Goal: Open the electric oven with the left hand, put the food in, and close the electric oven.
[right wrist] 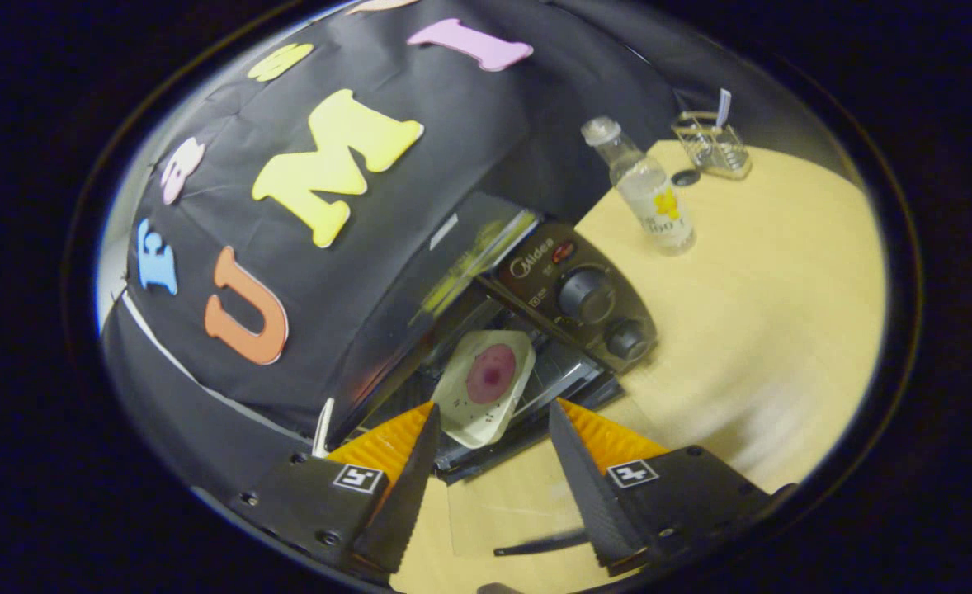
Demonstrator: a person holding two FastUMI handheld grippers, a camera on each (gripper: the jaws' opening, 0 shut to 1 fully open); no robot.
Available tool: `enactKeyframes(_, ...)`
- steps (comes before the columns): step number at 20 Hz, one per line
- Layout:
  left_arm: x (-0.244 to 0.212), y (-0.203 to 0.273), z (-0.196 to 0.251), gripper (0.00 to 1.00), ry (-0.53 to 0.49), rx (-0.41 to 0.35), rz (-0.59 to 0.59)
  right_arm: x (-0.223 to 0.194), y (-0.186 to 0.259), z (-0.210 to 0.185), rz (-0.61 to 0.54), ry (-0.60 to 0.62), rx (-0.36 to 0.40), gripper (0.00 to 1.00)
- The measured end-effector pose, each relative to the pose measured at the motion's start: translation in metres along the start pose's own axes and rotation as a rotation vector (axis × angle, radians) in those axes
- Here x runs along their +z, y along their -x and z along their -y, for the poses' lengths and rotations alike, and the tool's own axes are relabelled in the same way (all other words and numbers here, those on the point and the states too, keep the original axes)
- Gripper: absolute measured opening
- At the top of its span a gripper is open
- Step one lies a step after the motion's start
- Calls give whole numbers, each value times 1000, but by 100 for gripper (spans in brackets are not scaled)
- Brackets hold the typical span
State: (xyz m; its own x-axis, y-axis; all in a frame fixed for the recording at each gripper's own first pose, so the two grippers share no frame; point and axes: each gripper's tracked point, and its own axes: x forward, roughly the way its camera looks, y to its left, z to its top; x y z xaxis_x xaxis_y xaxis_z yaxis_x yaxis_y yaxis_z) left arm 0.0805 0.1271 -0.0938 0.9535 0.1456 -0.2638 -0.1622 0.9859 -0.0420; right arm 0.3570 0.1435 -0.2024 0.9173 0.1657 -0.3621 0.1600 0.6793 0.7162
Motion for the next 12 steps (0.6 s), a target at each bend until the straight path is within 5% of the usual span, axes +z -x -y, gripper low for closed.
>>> enactKeyframes(3,-4,10,-4,95,-1,-45,26,2,65,2,27,134,-12,93)
enactKeyframes(5,-10,17,-3,100,-11,-72,34,7,104,6,56,217,-26,94)
enactKeyframes(12,-55,22,41,95,-75,-177,35,45,226,40,170,527,-109,100)
